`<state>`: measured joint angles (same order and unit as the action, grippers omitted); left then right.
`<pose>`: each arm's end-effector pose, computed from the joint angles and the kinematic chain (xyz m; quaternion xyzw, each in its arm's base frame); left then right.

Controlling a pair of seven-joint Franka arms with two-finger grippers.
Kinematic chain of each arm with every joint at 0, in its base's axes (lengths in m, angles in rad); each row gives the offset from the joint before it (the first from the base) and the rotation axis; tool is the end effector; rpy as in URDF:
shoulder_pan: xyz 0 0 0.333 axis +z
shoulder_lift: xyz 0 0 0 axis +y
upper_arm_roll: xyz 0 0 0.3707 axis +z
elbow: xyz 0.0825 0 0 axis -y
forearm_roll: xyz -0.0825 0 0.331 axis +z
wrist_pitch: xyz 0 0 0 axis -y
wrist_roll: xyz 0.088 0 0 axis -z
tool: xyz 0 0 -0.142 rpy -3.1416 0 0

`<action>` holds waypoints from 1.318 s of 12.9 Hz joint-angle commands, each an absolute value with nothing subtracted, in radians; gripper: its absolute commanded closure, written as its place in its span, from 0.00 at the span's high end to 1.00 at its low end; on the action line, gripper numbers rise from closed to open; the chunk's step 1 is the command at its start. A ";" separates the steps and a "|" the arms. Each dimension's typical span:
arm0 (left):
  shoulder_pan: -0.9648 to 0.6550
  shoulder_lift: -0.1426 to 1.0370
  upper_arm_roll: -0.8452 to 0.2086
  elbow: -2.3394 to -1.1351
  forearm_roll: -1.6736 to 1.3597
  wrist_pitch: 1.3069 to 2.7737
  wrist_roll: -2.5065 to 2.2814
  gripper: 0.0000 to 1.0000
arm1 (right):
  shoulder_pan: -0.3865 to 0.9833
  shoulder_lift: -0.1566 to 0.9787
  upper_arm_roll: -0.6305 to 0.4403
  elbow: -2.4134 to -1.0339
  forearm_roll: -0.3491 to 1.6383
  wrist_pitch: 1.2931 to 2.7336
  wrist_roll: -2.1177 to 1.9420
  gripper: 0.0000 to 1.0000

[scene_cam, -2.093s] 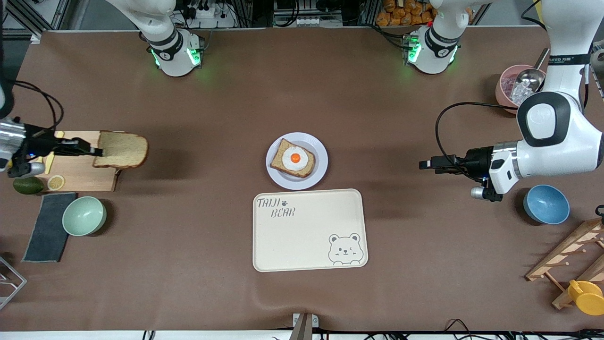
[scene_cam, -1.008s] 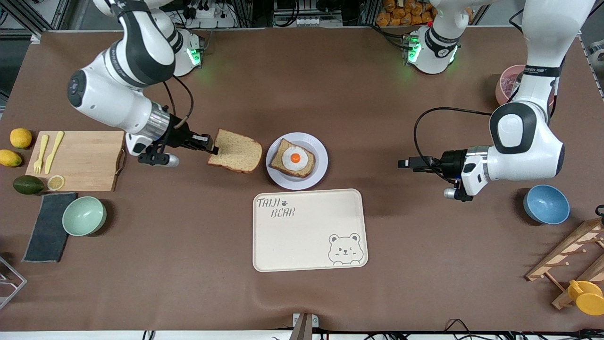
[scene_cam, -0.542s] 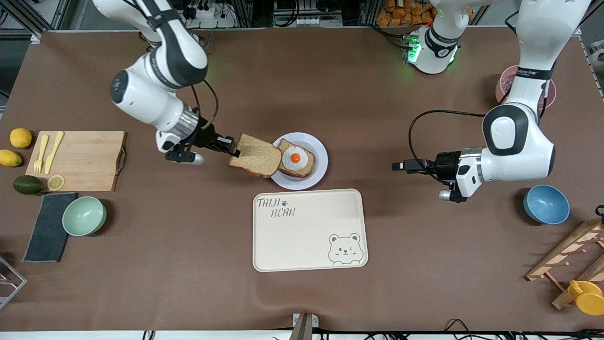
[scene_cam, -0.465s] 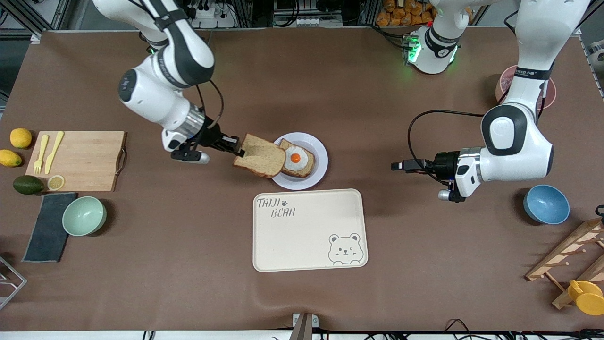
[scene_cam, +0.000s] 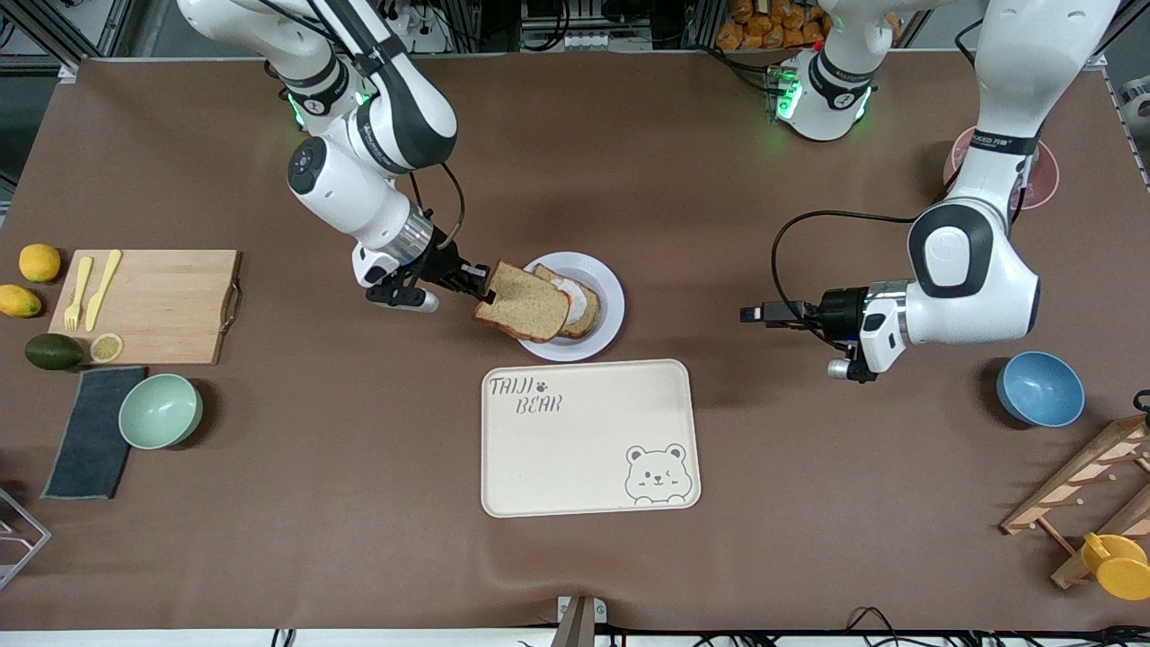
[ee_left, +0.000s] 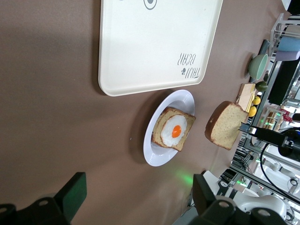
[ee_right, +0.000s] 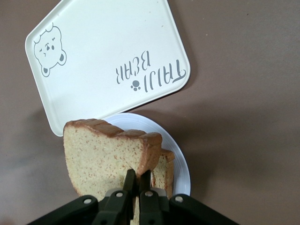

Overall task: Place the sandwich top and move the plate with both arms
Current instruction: 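Lower the bread onto the egg toast and open the right gripper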

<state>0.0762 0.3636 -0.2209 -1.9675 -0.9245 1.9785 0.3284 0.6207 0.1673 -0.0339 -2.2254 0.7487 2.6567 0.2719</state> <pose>0.5507 -0.1477 0.3561 0.8981 0.0348 -0.1218 0.4212 0.4609 0.2976 0.3824 -0.9586 0.1492 -0.0251 0.2414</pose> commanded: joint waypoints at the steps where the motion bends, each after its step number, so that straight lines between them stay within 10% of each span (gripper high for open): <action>1: 0.077 0.370 -0.222 -1.983 -0.957 1.991 0.356 1.00 | 0.632 0.144 -0.043 -2.253 0.775 2.666 0.270 0.00; 17: 0.106 0.370 -0.222 -2.065 -1.066 1.991 0.406 1.00 | 0.793 0.299 -0.041 -2.252 0.841 2.865 0.245 0.00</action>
<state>0.1056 0.3881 -0.2174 -2.0308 -1.0116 1.9810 0.3805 0.7669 0.2827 -0.0346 -2.2520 0.8036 2.8280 0.2633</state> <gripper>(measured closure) 0.000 0.934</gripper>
